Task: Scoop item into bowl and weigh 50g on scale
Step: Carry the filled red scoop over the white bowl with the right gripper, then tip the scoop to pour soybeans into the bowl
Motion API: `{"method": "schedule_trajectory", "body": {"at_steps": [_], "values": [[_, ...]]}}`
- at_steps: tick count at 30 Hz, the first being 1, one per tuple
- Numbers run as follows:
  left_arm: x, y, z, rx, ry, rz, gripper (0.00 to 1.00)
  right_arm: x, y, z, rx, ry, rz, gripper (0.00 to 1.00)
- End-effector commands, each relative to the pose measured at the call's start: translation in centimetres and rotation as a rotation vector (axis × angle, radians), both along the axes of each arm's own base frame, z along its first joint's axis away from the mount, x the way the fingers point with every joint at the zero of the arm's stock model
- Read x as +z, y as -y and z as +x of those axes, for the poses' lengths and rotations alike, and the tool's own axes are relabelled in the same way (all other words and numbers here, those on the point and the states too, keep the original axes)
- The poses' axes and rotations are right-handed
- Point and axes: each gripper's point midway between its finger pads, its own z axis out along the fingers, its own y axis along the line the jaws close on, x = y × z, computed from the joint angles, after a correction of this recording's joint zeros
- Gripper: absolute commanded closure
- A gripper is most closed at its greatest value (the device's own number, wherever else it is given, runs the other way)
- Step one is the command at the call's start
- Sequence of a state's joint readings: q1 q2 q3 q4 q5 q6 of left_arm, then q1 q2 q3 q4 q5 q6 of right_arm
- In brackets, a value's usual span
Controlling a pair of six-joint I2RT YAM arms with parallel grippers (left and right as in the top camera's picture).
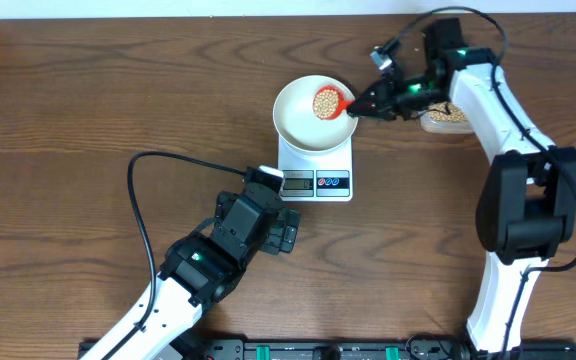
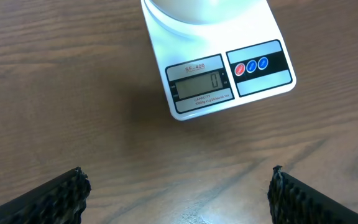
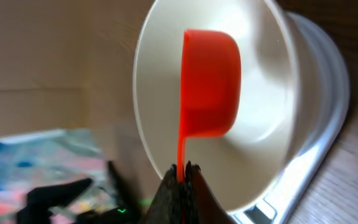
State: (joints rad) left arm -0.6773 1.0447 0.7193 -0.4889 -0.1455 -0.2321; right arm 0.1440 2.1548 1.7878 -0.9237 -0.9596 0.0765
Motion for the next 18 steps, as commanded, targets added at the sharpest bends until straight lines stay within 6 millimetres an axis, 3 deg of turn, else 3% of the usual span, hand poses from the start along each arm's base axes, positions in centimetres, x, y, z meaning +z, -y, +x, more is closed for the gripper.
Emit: {"method": "schedule_trajectory", "body": {"at_steps": [1,9,13,18], "values": [[0.2,-0.2,0.2,0.011,0.012,0.009,0.06,2.6,-0.9,0.7,0.063,0.227,-0.166,0.99],[0.2,-0.2,0.2,0.011,0.012,0.009,0.06,0.3,-2.1,0.4,0.139,0.348,-0.459,0.99],[0.2,-0.2,0.2,0.011,0.012,0.009,0.06,0.3,-3.2,0.1,0.174,0.412,-0.547,0.99],[0.2,-0.2,0.2,0.011,0.012,0.009,0.06,0.5,-2.9,0.7,0.157,0.5,-0.766,0.99]]}}
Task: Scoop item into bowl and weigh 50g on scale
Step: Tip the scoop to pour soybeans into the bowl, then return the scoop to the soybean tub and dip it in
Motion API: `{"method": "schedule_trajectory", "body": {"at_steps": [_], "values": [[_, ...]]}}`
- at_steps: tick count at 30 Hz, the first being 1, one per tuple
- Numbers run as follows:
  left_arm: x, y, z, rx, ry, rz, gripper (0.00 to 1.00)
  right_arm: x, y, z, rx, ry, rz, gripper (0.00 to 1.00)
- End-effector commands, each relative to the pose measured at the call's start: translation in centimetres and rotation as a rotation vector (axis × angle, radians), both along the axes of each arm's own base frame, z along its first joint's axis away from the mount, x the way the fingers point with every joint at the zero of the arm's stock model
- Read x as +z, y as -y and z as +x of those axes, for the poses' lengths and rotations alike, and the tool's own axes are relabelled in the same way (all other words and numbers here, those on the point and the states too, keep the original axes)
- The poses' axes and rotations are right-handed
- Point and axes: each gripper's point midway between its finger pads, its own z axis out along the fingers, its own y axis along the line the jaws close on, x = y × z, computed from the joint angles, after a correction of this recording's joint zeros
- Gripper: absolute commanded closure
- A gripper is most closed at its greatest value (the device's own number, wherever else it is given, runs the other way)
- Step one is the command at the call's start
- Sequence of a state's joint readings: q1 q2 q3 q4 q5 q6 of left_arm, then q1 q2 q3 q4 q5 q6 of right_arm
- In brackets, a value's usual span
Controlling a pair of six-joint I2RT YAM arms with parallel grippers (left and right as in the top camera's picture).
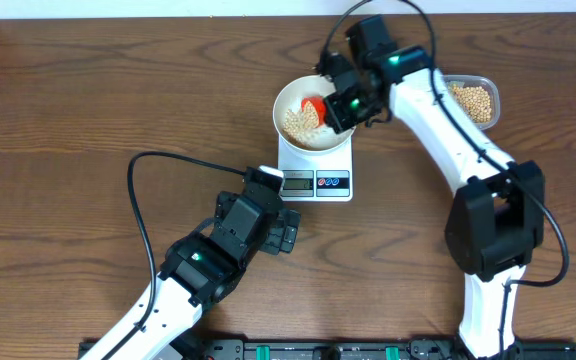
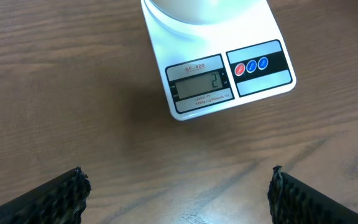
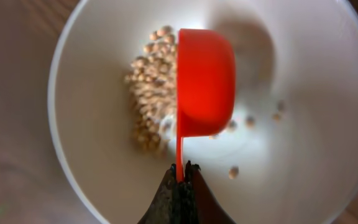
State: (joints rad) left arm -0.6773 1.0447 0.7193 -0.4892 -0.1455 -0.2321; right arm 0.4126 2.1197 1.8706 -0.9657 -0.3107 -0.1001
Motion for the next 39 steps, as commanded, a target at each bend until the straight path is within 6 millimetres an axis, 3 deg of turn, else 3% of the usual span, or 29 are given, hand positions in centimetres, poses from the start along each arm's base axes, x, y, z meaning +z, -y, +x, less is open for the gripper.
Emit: {"method": "schedule_trajectory", "body": {"at_steps": [1,8,14,19,23,26,32,35,39], "values": [[0.2,-0.2,0.2,0.011,0.013,0.008,0.06,2.7,1.2,1.6,-0.022,0.188,-0.198,0.99],[0.2,-0.2,0.2,0.011,0.012,0.009,0.06,3.4,0.6,1.2,0.01,0.346,-0.466,0.99],[0.2,-0.2,0.2,0.011,0.012,0.009,0.06,4.2,-0.7,0.6,0.026,0.428,-0.558,0.99],[0.2,-0.2,0.2,0.011,0.012,0.009,0.06,5.0,-1.0,0.4,0.023,0.441,-0.539,0.99],[0.2,-0.2,0.2,0.011,0.012,0.009,0.06,7.3,-1.0,0.3,-0.005,0.463,-0.47,0.99],[0.2,-0.2,0.2,0.011,0.012,0.009,0.06,10.2,-1.0,0.0,-0.005,0.465,-0.342,0.99],[0.2,-0.2,0.2,0.011,0.012,0.009,0.06,14.3,1.3,-0.1,-0.041,0.443,-0.146,0.99],[0.2,-0.2,0.2,0.011,0.012,0.009,0.06,16.3,3.6,0.1,-0.084,0.424,-0.038,0.99],[0.1,-0.2,0.2,0.011,0.012,0.009,0.06,18.0,8.3,0.9,-0.185,0.391,0.059,0.99]]}}
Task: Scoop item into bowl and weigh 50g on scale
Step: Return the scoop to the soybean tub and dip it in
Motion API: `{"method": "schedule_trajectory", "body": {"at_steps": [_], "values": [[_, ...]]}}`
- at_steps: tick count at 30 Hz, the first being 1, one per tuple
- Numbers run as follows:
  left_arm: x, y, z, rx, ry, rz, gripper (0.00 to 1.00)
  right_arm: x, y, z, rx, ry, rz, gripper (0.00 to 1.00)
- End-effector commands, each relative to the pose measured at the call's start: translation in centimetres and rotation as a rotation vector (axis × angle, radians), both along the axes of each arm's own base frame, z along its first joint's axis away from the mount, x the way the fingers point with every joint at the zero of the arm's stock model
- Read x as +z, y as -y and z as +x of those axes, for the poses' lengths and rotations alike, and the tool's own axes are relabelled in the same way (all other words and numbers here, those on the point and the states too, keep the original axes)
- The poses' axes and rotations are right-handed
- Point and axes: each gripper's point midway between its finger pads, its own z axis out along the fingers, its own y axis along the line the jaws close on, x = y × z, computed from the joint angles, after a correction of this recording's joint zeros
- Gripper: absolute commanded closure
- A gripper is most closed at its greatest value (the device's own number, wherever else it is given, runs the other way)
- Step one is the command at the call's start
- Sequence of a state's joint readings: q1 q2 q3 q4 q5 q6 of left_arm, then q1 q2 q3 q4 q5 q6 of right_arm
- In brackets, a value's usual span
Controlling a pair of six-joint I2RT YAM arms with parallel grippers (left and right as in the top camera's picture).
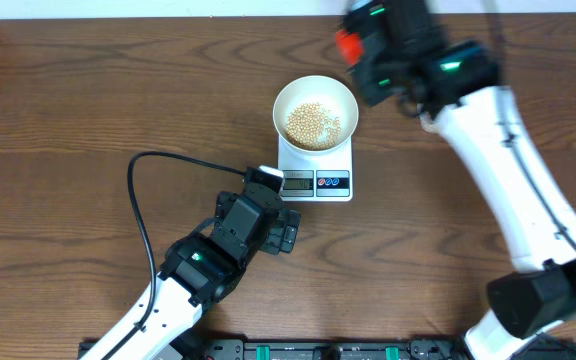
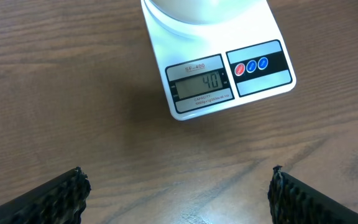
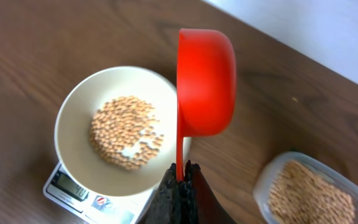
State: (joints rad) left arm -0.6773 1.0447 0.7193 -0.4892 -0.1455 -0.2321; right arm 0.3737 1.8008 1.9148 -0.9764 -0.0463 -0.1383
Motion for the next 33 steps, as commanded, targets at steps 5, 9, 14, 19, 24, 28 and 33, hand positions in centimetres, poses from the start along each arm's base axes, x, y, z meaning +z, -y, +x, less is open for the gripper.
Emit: {"method": "schedule_trajectory", "body": {"at_steps": [5,9,14,19,24,28,33], "values": [[0.1,-0.2,0.2,0.011,0.01,0.01,0.06,1.0,9.3,0.8,-0.156,-0.098,0.214,0.99],[0.1,-0.2,0.2,0.011,0.01,0.01,0.06,-1.3,14.2,1.3,-0.266,-0.174,0.226,0.99],[0.1,-0.2,0.2,0.011,0.011,0.01,0.06,-5.0,17.1,1.8,-0.324,-0.273,0.241,0.99],[0.1,-0.2,0.2,0.011,0.01,0.01,0.06,-9.3,17.7,2.8,-0.327,-0.366,0.246,0.99],[0.1,-0.2,0.2,0.011,0.01,0.01,0.06,-13.1,17.7,3.3,-0.335,-0.446,0.243,0.99],[0.1,-0.2,0.2,0.011,0.01,0.01,0.06,-15.0,17.7,3.5,-0.339,-0.482,0.242,0.99],[0.1,-0.2,0.2,0.011,0.01,0.01,0.06,-16.7,17.6,3.7,-0.34,-0.516,0.24,0.99]]}}
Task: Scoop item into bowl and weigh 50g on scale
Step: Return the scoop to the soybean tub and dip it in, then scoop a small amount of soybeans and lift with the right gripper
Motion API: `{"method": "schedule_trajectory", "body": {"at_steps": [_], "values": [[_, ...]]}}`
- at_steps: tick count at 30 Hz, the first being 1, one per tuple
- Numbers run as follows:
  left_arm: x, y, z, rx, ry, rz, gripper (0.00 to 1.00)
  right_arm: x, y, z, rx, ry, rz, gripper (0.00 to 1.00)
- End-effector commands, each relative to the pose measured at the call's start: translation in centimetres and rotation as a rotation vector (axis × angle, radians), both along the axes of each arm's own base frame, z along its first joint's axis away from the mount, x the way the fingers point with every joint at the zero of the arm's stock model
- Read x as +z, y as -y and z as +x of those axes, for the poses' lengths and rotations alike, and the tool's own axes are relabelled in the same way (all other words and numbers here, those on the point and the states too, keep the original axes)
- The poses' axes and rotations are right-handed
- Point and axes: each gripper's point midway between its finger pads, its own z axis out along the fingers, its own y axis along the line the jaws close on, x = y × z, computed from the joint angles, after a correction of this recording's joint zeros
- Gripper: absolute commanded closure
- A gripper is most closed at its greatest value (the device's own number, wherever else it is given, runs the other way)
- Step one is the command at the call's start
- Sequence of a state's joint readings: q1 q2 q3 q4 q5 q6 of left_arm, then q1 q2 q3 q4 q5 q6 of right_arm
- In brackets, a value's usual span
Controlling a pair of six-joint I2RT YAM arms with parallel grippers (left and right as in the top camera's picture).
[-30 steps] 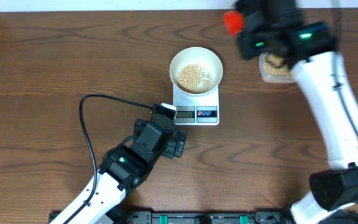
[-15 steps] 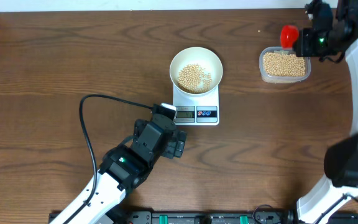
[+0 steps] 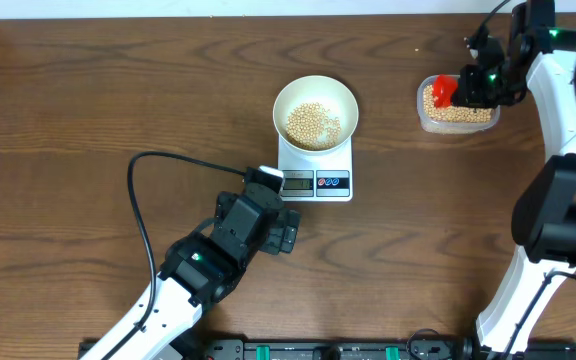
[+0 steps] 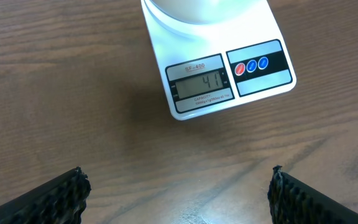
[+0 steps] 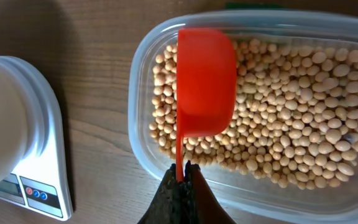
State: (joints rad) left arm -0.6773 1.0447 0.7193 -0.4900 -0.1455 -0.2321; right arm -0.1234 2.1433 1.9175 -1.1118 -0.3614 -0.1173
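A white bowl [image 3: 315, 112] holding a pile of beans sits on the white scale [image 3: 316, 170], whose display [image 4: 202, 82] reads 41. My right gripper [image 5: 180, 169] is shut on the handle of a red scoop [image 5: 205, 81], which hangs over the left part of a clear tub of beans [image 5: 303, 112]. From overhead, the scoop [image 3: 444, 90] shows at the tub's [image 3: 458, 112] left end. My left gripper [image 4: 178, 190] stands open over bare table in front of the scale, nothing between its fingers.
The wooden table [image 3: 118, 110] carries a black cable [image 3: 140, 200] looping from the left arm. The table's back edge and a white wall run just behind the tub. The scale's edge [image 5: 36, 124] shows at the left of the right wrist view.
My right gripper has gone with the red scoop from high behind the bowl to over the tub of beans at the right. The scale reading went from 40 to 41. The left arm stayed put.
The scoop, full of beans, was held at the bowl's right rim with the scale at 0. Then it was tipped in the bowl, beans lying there. Then it was raised empty with 40 on the display, and now it is over the tub, the scale reading 41.
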Motion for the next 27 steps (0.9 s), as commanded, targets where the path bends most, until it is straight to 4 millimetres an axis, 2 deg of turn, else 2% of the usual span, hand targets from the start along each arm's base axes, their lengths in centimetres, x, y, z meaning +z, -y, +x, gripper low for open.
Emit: {"method": "schedule_trajectory", "body": {"at_steps": [1,7,12,17,22,27], "values": [[0.1,-0.2,0.2,0.011,0.011,0.01,0.06,-1.1,-0.4,0.4,0.019,-0.011,0.014,0.99],[0.1,-0.2,0.2,0.011,0.011,0.01,0.06,-3.2,-1.5,-0.2,0.04,-0.071,0.021,0.99],[0.1,-0.2,0.2,0.011,0.011,0.01,0.06,-3.4,-2.0,-0.5,0.049,-0.086,0.024,0.99],[0.1,-0.2,0.2,0.011,0.011,0.01,0.06,-2.9,-2.4,-0.6,0.046,-0.088,0.1,0.99],[0.1,-0.2,0.2,0.011,0.011,0.01,0.06,-2.2,-0.9,-0.5,0.007,-0.071,0.141,0.99],[0.1,-0.2,0.2,0.011,0.011,0.01,0.06,-0.4,0.4,-0.3,-0.007,-0.017,0.26,0.99]]}}
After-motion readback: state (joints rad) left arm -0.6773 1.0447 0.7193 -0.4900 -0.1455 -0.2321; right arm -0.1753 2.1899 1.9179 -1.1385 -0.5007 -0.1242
